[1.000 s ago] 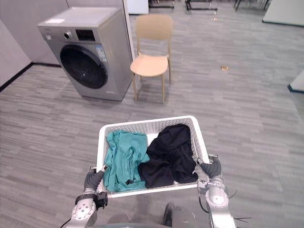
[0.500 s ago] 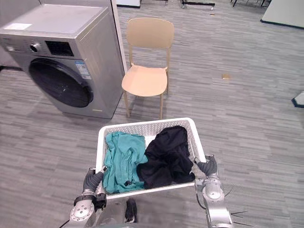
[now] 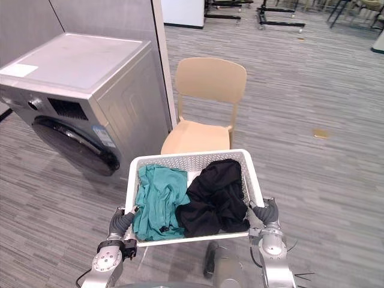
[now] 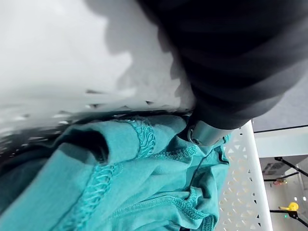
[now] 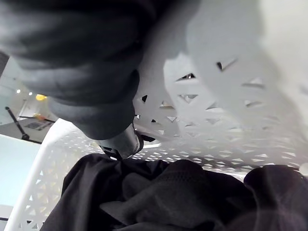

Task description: Pick up the laundry basket with both hands and put the clothes into the washing machine.

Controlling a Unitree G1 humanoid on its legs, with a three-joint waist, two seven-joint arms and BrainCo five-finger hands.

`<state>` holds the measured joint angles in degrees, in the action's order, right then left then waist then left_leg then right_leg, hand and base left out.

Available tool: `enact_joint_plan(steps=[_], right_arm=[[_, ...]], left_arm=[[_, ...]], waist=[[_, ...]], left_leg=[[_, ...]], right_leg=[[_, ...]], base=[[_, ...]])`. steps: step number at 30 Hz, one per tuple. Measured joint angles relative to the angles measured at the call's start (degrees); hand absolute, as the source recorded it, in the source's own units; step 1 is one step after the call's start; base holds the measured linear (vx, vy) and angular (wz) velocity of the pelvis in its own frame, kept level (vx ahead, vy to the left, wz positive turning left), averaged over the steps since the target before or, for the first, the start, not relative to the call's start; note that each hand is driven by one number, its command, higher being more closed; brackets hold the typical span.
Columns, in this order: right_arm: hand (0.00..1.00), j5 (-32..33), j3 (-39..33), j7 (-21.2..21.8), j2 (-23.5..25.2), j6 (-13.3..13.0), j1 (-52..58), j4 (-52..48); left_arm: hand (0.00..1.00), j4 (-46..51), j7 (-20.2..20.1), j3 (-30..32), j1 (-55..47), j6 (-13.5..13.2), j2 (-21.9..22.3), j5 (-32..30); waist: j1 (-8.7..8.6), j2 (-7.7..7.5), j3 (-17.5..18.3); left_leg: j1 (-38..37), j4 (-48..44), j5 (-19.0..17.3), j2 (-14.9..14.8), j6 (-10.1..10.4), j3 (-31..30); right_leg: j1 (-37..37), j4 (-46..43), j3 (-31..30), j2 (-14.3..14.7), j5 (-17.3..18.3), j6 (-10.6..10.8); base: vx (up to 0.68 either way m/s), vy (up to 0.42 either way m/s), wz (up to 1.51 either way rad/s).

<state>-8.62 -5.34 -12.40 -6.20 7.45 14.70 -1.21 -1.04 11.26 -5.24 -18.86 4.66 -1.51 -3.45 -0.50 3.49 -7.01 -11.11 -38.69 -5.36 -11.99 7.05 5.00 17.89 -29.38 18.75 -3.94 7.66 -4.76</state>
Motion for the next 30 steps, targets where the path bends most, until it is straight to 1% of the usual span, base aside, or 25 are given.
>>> enact_joint_plan(steps=[1,2,3,4,5,6,7,8,9,10,11,12,13,14,16,18,20,21,23,24,27,29,30], right_arm=[[1.00,0.1,-0.1,-0.3,-0.1,0.0,1.0,-2.0],[1.00,0.1,-0.4,-0.6,-0.1,0.0,1.4,-3.5],[1.00,0.1,-0.4,-0.8,-0.1,0.0,1.5,-4.0],[1.00,0.1,-0.5,-1.2,0.1,0.0,1.7,-4.6],[1.00,0.1,-0.5,-1.4,0.1,0.0,1.8,-5.0],[1.00,0.4,-0.8,-1.6,0.1,-0.1,1.9,-5.1],[1.00,0.9,-1.2,-1.8,0.0,-0.1,1.9,-5.1],[1.00,1.2,-1.2,-1.9,0.0,-0.1,1.9,-5.1],[1.00,1.3,-1.2,-1.9,-0.1,-0.1,2.3,-5.0],[1.00,1.3,-1.3,-1.9,-0.1,-0.1,2.5,-4.9],[1.00,1.3,-1.4,-1.8,-0.3,-0.2,2.5,-4.0],[1.00,1.3,-1.6,-1.8,0.3,-0.1,2.2,-3.2],[1.00,1.3,-1.6,-1.9,1.5,-0.1,2.2,-2.1],[1.00,1.3,-1.6,-2.0,2.0,-0.2,1.8,-1.8],[1.00,1.3,-1.5,-2.5,2.6,-0.2,0.1,-0.8],[1.00,1.3,-1.4,-3.7,2.7,-0.2,-3.0,0.6],[1.00,1.3,-1.4,-5.7,2.3,-0.3,-7.5,0.7],[1.00,1.4,-1.4,-6.4,2.2,-0.3,-8.8,0.7],[1.00,2.2,-1.4,-8.9,1.7,-0.4,-14.5,1.4],[1.00,2.6,-1.4,-9.5,1.5,-0.4,-16.0,1.8],[1.00,4.1,-1.6,-12.7,-0.1,-0.5,-25.4,3.9],[1.00,4.7,-1.6,-13.7,-0.6,-0.5,-30.0,6.0],[1.00,6.0,-1.6,-14.8,-1.1,-0.5,-35.4,8.6]], left_arm=[[1.00,0.6,-0.1,0.2,-0.1,-0.2,0.2,0.0],[1.00,1.1,-0.1,0.0,-0.2,-0.4,0.4,0.0],[1.00,1.3,-0.1,0.0,-0.2,-0.5,0.3,0.0],[1.00,1.6,-0.1,-0.1,-0.2,-0.8,0.3,0.0],[1.00,1.9,-0.1,-0.2,-0.2,-0.9,0.3,0.0],[1.00,2.5,-0.2,-0.5,-0.1,-1.1,0.3,0.0],[1.00,2.7,-0.2,-0.8,0.0,-1.2,0.4,0.0],[1.00,2.7,-0.1,-0.8,0.1,-1.2,0.8,0.0],[1.00,2.6,-0.1,-0.9,0.1,-1.1,0.8,-0.1],[1.00,2.4,-0.1,-1.1,0.0,-1.1,0.9,-0.1],[1.00,2.0,-0.1,-1.3,-0.1,-1.1,0.7,-0.1],[1.00,1.1,0.0,-1.3,0.5,-1.1,0.3,-0.1],[1.00,0.4,0.0,-1.3,1.2,-0.8,-0.6,-0.2],[1.00,0.4,0.0,-1.3,1.6,-0.7,-1.5,-0.2],[1.00,0.4,0.6,-1.2,2.5,-0.7,-2.2,-0.1],[1.00,0.4,1.7,-1.0,5.1,-0.6,-2.3,-0.2],[1.00,-0.2,4.1,-0.6,10.2,-0.6,-2.4,-0.7],[1.00,-0.7,4.7,-0.5,11.8,-0.6,-2.4,-0.8],[1.00,-3.7,7.2,0.6,19.4,-0.6,-2.8,-0.8],[1.00,-4.6,7.9,0.8,21.4,-0.6,-2.8,-0.7],[1.00,-9.8,10.4,2.6,33.0,-0.5,-3.5,-0.6],[1.00,-12.7,11.6,3.3,37.7,-0.5,-4.4,-0.1],[1.00,-16.1,12.7,3.7,43.2,-0.4,-5.9,1.9]], waist=[[0.98,0.37,0.0],[1.66,0.63,-0.3],[1.76,0.50,-0.4],[1.98,0.00,-0.7],[2.16,-0.29,-0.8],[2.88,-0.49,-0.9],[3.25,-0.25,-0.9],[3.50,-0.15,-0.8],[3.60,-0.15,-0.8],[3.70,0.15,-0.6],[4.25,0.94,0.0],[4.26,-0.10,-0.2],[4.36,-1.66,-0.3],[4.40,-2.91,-1.0],[4.50,-3.94,-1.7],[4.44,-3.85,-2.9],[4.45,-3.29,-5.1],[4.43,-3.08,-6.0],[4.38,-3.15,-9.0],[4.37,-3.27,-9.5],[4.34,-3.23,-14.2],[4.40,-3.20,-14.5],[4.36,-3.06,-15.5]], left_leg=[[7.3,-15.7,2.3,-3.1,1.9,-0.5],[13.5,-25.8,0.8,-5.4,1.0,0.6],[16.1,-28.2,-0.3,-6.0,0.0,1.2],[19.7,-28.1,-3.4,-6.5,-2.3,3.4],[21.1,-26.3,-4.8,-6.7,-2.8,4.5],[23.1,-19.2,-7.1,-6.8,-4.2,6.5],[24.1,-9.4,-7.9,-5.8,-5.2,6.3],[24.5,-1.7,-7.8,-4.5,-5.1,5.5],[24.4,7.8,-6.2,-2.0,-4.3,4.0],[24.1,12.6,-2.9,-1.0,-4.0,3.0],[23.2,17.2,0.6,-0.2,-1.6,1.5],[22.3,18.4,0.5,0.5,-1.7,1.8],[21.5,20.9,1.0,2.0,-2.4,3.0],[21.4,22.5,1.4,3.1,-3.0,3.9],[23.1,23.0,1.6,3.9,-3.4,5.8],[26.3,22.6,1.7,4.0,-4.0,7.1],[31.6,21.2,1.8,3.7,-4.4,8.1],[32.8,20.5,1.8,3.5,-4.6,8.2],[38.0,17.5,1.3,3.0,-5.4,8.8],[39.4,17.0,1.3,3.0,-5.5,8.8],[44.0,15.4,2.1,3.1,-6.6,9.1],[46.9,15.1,2.4,3.1,-7.1,9.2],[49.1,15.0,2.9,3.0,-7.4,9.2]], right_leg=[[-2.8,0.7,0.3,0.9,1.9,-0.5],[-6.1,2.5,0.4,1.9,2.6,-0.9],[-8.0,3.6,0.4,2.1,2.9,-0.7],[-11.4,6.1,0.4,2.0,3.0,-0.5],[-12.9,7.5,0.4,2.0,3.0,-0.5],[-14.8,9.7,0.3,1.9,3.0,-0.4],[-16.2,10.7,0.2,1.6,3.0,-0.2],[-16.3,10.3,-0.1,0.9,3.3,0.4],[-16.4,9.4,-0.9,0.1,4.0,1.6],[-16.4,9.1,-1.5,-0.1,4.4,2.8],[-16.6,9.3,-3.2,0.0,5.8,5.6],[-16.7,9.6,-3.9,-0.5,5.8,6.1],[-16.5,10.6,-5.0,-1.9,5.2,7.0],[-15.9,11.6,-5.6,-3.1,4.7,7.7],[-13.1,11.7,-7.2,-3.8,4.0,8.6],[-9.3,11.6,-8.6,-4.1,2.8,9.0],[-3.6,11.4,-10.2,-4.0,1.2,9.3],[-2.6,11.2,-10.3,-4.0,0.9,9.3],[3.1,8.3,-11.3,-4.1,0.7,9.4],[4.7,7.6,-11.3,-4.1,0.7,9.4],[10.5,4.0,-12.2,-4.7,0.7,9.4],[13.6,3.3,-12.5,-4.7,0.5,9.8],[16.0,2.9,-12.7,-4.6,-0.1,9.9]], base=[[0.55,-0.123,-0.02],[0.62,-0.125,-0.11],[0.58,-0.077,-0.14],[0.37,-0.032,-0.02],[0.40,0.001,-0.11],[0.38,0.039,-0.22],[0.45,0.066,-0.28],[0.35,0.123,-0.25],[0.29,0.174,-0.18],[0.32,0.247,-0.28],[0.25,0.189,-0.28],[0.23,0.174,-0.24],[0.19,0.150,-0.09],[0.16,0.179,-0.09],[0.07,0.146,-0.28],[0.00,0.121,-0.33],[-0.08,0.112,-0.28],[-0.10,0.091,-0.22],[-0.12,0.078,-0.17],[-0.17,0.061,-0.05],[-0.13,0.032,-0.01],[-0.11,0.011,0.00],[-0.08,-0.012,0.00]])
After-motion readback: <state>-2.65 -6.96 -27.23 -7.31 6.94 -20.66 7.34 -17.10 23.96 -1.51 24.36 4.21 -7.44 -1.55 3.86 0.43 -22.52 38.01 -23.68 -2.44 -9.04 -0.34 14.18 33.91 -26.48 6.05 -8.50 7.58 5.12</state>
